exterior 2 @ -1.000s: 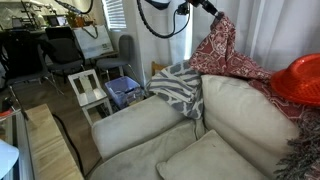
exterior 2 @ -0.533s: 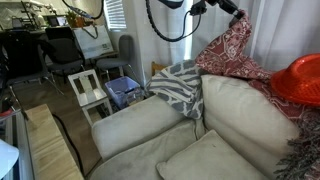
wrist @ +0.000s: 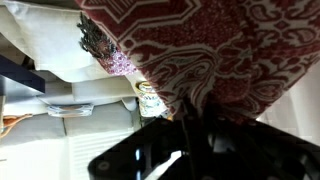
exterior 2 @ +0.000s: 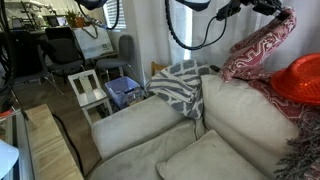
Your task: Move the maroon fleece to the right
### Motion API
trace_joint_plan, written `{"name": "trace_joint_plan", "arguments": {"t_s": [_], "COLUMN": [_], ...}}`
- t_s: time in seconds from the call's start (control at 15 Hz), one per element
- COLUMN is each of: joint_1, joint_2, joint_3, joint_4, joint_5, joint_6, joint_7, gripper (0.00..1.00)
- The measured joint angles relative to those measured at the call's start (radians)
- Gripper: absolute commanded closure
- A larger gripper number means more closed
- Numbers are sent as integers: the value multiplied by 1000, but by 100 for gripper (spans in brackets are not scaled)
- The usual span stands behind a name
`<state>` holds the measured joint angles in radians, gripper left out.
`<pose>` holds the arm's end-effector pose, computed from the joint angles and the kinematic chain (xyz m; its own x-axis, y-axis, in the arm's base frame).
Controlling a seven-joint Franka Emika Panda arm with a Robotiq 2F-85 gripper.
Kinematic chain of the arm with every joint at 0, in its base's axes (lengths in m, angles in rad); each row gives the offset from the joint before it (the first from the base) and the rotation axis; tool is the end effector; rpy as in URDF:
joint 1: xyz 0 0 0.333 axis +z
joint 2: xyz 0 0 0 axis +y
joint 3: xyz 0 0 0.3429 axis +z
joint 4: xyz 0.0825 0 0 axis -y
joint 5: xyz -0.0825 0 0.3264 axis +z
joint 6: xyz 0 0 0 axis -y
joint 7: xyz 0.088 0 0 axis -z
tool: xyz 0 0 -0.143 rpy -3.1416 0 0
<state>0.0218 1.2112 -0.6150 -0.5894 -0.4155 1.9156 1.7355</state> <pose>0.7664 -0.2187 0.3417 -0.2229 -0.5443 0.8087 -0.9747 0.1111 -0.1939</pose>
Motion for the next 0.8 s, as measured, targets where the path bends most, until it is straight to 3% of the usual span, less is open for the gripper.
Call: {"name": "trace_joint_plan", "arguments": {"t_s": [0.2,0.27,0.53,0.8], "joint_1": [17,19,17,-40], "joint_2": [0,0,1,0], "joint_3": [2,2,2,10], "joint_4": [0,0,1,12], "joint_5": [0,0,0,41], "joint_6": [0,0,-10,-114], "joint_7": [0,0,6,-20], "gripper": [91,98,98,98]}}
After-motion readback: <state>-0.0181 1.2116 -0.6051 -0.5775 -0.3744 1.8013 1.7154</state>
